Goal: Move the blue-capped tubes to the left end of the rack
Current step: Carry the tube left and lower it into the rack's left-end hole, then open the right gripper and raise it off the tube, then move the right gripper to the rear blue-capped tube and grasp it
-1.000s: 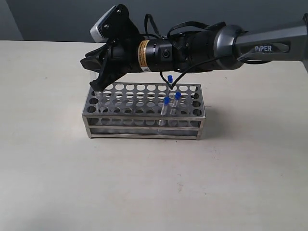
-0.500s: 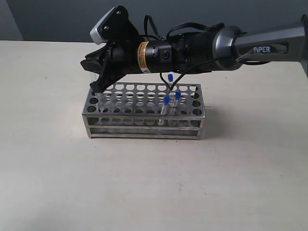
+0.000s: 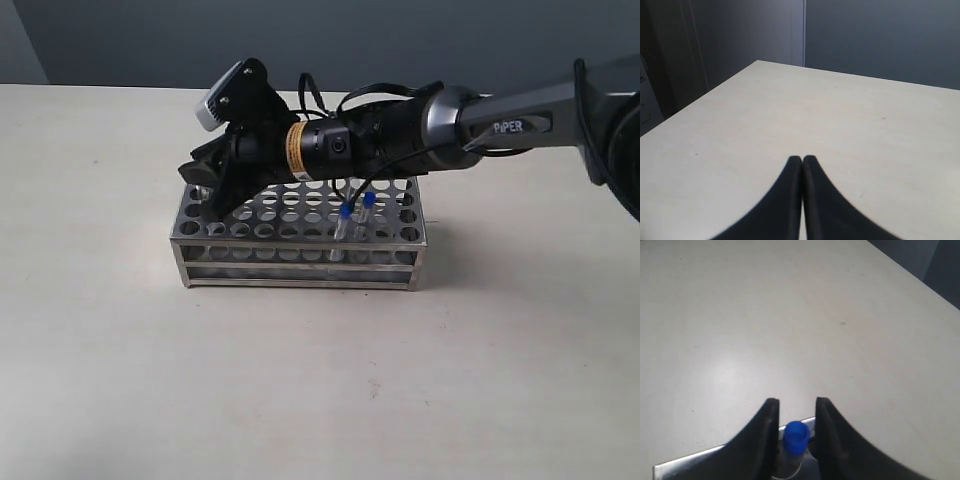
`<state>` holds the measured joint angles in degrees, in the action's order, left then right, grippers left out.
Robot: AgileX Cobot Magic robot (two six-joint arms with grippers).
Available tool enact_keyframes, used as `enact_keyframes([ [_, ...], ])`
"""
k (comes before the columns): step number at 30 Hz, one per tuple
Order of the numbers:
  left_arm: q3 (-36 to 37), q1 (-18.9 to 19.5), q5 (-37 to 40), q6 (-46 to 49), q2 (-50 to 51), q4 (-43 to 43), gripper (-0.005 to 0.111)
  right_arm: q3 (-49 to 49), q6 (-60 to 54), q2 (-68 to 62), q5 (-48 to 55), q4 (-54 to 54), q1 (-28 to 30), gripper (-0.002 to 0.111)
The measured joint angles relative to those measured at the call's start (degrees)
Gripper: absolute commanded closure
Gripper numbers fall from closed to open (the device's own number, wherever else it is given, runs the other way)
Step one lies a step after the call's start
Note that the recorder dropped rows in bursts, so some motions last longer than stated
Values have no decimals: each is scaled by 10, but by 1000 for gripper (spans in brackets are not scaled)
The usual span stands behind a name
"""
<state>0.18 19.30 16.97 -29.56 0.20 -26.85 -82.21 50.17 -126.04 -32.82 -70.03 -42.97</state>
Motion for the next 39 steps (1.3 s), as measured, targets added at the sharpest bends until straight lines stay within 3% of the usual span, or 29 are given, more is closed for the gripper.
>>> enact_keyframes([
  [11,0,0,0,0,0,0,106,0,43,75,6,-1,24,65],
  [17,0,0,0,0,0,0,106,20,77,146,27,-1,94,65],
  [24,0,0,0,0,0,0,106,122,85,159,10,0,174,65],
  [39,0,0,0,0,0,0,106,190,36,148,7,-4,175,65],
])
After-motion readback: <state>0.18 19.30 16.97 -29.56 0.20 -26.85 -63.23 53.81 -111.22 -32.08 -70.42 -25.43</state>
